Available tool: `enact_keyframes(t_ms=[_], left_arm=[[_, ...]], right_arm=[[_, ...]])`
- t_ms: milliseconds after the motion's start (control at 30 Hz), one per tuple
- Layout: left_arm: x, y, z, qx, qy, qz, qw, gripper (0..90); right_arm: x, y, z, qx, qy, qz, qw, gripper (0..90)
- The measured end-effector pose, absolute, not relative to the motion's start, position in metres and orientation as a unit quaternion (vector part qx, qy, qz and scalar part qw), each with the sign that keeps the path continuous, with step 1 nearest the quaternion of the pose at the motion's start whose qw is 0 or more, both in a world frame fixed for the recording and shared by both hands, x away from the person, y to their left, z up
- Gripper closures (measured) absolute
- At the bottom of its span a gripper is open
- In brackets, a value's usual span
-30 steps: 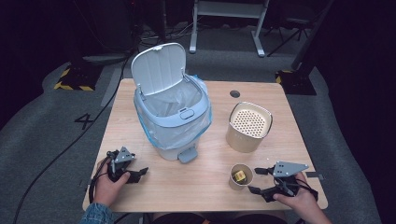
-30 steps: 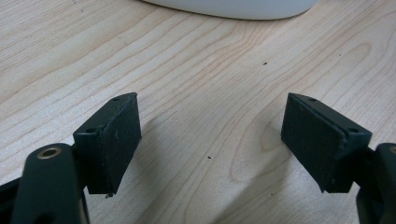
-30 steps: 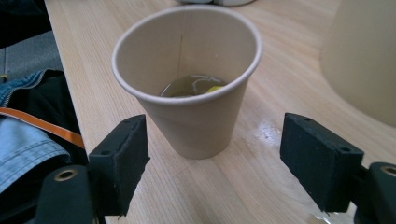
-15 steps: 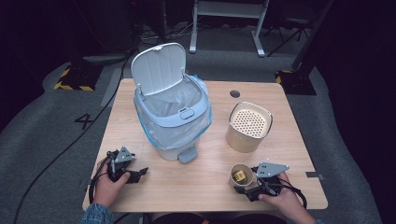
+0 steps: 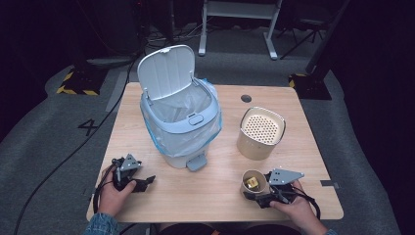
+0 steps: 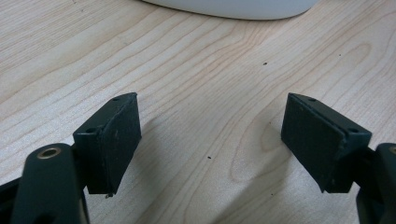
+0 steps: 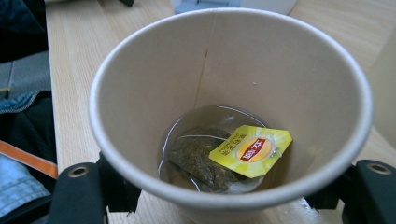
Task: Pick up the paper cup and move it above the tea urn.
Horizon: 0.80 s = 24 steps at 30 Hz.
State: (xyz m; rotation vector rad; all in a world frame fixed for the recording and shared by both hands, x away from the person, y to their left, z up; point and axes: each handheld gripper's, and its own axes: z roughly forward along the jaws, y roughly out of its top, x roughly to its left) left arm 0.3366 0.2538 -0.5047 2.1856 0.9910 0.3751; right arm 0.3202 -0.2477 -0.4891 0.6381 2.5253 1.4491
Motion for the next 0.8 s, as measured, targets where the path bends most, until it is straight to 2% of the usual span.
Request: enact_keyframes(t_ms=[400, 800], left_arm=[[0.337, 0.254, -0.505, 0.843, 0.383, 0.145, 0.349, 20.3], [0.337, 0.254, -0.505, 0.843, 0.382, 0.144, 0.349, 20.3]], right_arm=[[0.333, -0.267, -0.456, 0.184, 0.844, 0.497, 0.082, 29.9], [0.353, -0.289, -0.405, 0.183, 0.842, 0.497, 0.1, 30.2]])
